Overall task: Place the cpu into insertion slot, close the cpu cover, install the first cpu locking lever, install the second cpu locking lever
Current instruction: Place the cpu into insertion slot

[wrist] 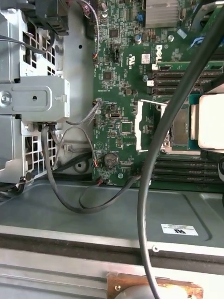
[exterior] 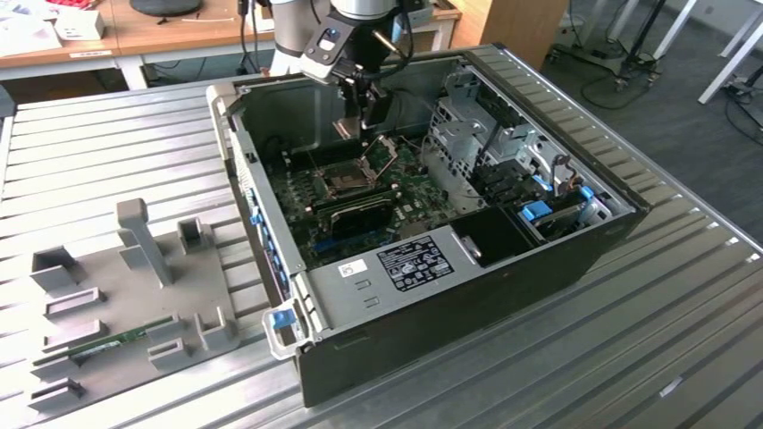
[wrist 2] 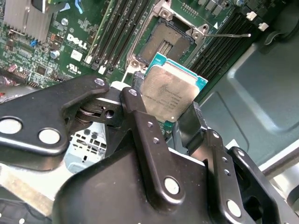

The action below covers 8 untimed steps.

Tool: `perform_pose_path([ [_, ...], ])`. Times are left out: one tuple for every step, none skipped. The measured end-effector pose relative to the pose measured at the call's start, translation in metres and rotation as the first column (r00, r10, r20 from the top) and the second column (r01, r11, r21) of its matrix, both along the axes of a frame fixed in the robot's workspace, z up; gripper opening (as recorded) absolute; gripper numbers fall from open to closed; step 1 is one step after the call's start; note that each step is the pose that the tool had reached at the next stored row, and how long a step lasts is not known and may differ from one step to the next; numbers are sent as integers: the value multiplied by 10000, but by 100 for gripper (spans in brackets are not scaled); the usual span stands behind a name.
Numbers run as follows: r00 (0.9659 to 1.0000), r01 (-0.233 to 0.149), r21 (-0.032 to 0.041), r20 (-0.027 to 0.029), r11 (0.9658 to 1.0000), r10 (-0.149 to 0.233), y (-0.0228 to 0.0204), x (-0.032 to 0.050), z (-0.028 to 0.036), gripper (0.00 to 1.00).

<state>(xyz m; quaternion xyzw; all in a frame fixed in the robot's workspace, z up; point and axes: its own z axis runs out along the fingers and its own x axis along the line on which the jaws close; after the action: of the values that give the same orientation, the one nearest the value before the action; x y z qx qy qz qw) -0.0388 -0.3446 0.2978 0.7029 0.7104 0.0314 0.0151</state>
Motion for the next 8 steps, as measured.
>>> perform_pose_path([
  [10000,43,-1,0,10000,-43,0,-3,-16,54],
  [10000,91,0,0,10000,-91,0,-4,-33,54],
  [9999,157,0,0,9999,-157,0,-4,-48,54],
  [9997,245,-1,-1,9997,-245,0,-5,-63,54],
  [9995,331,-1,-1,9995,-331,0,-5,-77,54],
  [9992,401,-1,-1,9992,-401,0,-6,-89,54],
  [9990,440,-1,-1,9990,-440,0,-6,-101,54],
  [9990,449,-1,-1,9990,-449,0,-6,-116,54],
])
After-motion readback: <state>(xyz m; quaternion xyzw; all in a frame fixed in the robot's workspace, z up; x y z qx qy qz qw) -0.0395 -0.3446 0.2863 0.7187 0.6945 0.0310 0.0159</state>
